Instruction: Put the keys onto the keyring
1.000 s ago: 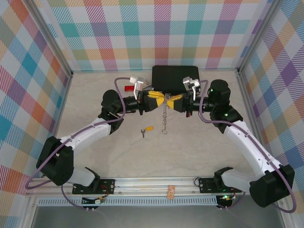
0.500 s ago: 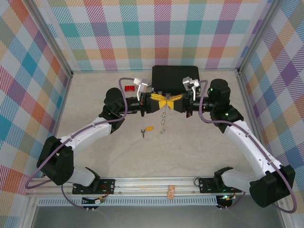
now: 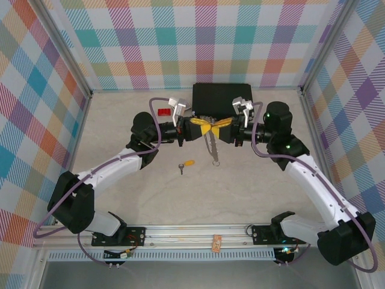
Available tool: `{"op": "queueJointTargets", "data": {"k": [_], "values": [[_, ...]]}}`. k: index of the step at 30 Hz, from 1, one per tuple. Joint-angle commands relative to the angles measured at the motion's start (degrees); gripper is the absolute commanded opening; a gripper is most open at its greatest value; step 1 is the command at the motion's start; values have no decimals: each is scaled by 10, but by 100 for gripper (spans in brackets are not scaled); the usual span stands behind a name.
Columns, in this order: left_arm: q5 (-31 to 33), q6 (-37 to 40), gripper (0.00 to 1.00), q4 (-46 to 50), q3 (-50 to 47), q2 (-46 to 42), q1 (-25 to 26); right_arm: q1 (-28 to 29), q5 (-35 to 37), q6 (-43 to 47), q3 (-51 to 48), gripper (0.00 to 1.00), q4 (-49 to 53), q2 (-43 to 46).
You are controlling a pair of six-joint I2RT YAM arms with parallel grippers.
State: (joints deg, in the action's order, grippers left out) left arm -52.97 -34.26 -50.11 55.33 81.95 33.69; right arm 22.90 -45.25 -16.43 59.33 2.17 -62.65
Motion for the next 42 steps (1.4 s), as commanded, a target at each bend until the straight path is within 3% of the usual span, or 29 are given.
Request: {"op": "queueJointTargets", "data": {"k": [1, 5, 16, 30, 42], "values": [[0, -18, 0, -55, -3, -6, 4, -7, 90, -22, -37, 25, -30, 48], [6, -17, 0, -58, -6, -10, 4, -9, 137, -28, -68, 25, -47, 80], [23, -68, 0, -141, -15, 12, 4, 7, 69, -47, -83, 25, -83, 62], [96, -114, 0, -225, -37, 28, 17, 80, 118, -41, -87, 33, -110, 27], [92, -123, 0, -237, -29, 39, 29, 88, 122, -40, -88, 34, -111, 18]]}}
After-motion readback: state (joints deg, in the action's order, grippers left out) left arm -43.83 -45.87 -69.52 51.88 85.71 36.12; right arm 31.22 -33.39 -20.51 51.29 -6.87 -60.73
